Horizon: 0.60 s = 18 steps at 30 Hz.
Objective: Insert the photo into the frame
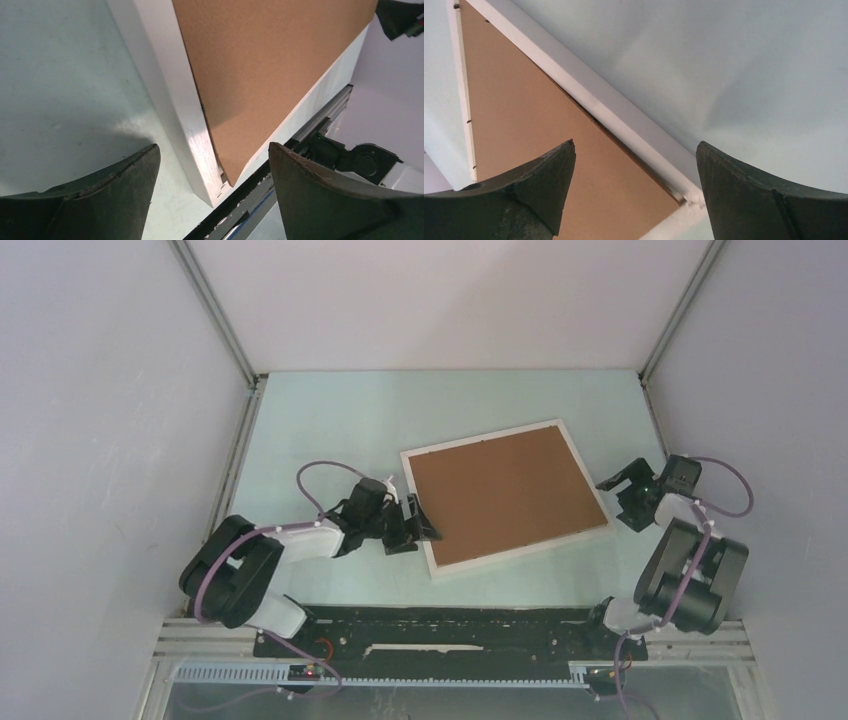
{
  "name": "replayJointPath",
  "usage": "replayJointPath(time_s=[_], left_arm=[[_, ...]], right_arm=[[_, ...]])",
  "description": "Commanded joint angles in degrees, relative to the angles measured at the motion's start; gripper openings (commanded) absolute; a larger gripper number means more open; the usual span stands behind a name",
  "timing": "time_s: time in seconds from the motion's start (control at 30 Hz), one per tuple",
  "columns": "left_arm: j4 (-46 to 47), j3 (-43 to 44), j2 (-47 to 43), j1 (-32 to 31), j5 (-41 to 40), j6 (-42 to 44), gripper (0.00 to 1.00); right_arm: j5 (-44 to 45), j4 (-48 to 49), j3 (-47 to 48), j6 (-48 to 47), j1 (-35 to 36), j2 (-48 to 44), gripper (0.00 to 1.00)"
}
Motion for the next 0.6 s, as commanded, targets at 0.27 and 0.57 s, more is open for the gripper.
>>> replayJointPath(time_s=[0.27,0.57], left_arm=[[4.2,2.4,7.1,7.6,3.9,-3.4,0.92],[-13.9,4.5,-3.2,19.1,-7.3,4.8,0.95]], right_arm=[[-13.6,4.0,-2.5,2.5,4.4,6.6,0.93],[-13.2,5.3,-15.5,11.1,17.9,-8.6,0.94]])
